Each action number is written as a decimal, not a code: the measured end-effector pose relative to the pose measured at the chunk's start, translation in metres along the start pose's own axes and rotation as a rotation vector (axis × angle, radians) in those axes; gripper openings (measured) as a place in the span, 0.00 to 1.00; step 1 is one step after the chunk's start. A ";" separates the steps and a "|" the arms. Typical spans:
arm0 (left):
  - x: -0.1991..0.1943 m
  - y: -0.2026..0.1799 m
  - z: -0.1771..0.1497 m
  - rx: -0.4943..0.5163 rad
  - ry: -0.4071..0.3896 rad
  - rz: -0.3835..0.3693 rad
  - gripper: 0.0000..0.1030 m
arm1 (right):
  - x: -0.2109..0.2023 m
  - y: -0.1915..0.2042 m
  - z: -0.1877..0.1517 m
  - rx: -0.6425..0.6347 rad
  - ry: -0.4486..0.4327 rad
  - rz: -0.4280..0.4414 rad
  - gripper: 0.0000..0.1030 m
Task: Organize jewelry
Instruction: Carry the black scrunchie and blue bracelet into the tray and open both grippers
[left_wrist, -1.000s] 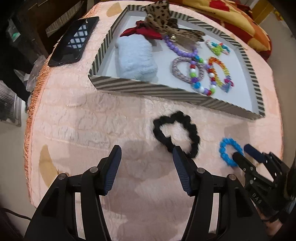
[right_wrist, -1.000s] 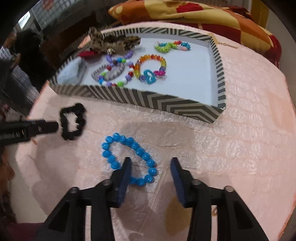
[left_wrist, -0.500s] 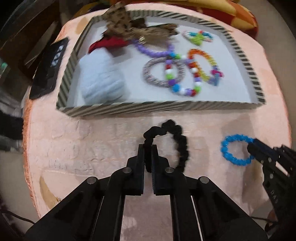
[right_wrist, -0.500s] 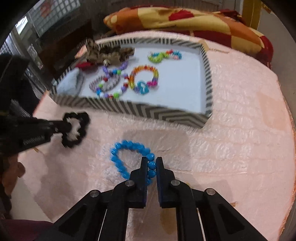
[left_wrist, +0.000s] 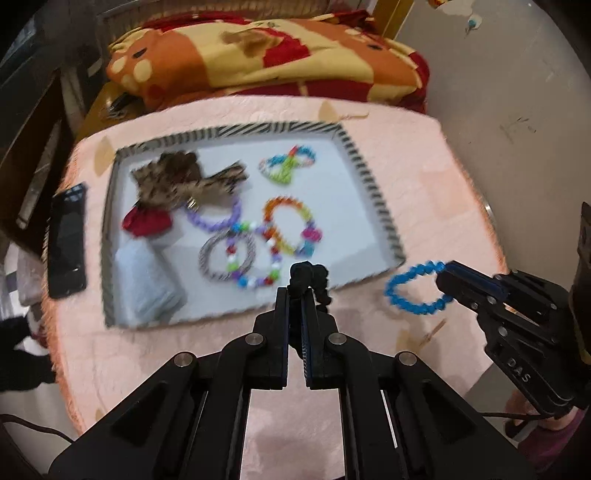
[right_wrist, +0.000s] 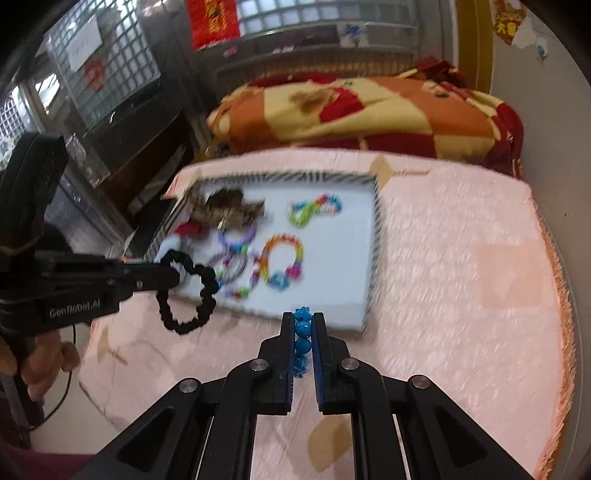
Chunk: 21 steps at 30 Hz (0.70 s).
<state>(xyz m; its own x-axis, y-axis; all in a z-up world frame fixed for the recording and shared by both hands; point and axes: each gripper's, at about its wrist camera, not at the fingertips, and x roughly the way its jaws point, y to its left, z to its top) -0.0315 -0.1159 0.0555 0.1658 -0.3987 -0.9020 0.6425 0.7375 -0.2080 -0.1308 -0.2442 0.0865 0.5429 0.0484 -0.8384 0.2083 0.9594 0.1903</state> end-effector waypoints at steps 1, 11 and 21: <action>-0.001 0.002 0.002 -0.003 0.002 -0.009 0.04 | 0.001 -0.002 0.004 0.004 -0.004 -0.003 0.08; 0.049 -0.015 0.035 -0.043 0.059 -0.098 0.04 | 0.040 -0.030 0.067 0.047 0.001 -0.025 0.08; 0.103 0.010 0.031 -0.091 0.156 -0.029 0.04 | 0.110 -0.033 0.101 0.088 0.077 0.048 0.08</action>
<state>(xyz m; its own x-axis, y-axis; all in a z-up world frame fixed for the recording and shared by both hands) 0.0147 -0.1666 -0.0277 0.0251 -0.3362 -0.9415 0.5739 0.7760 -0.2618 0.0039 -0.2984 0.0395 0.4903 0.1181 -0.8635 0.2561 0.9275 0.2722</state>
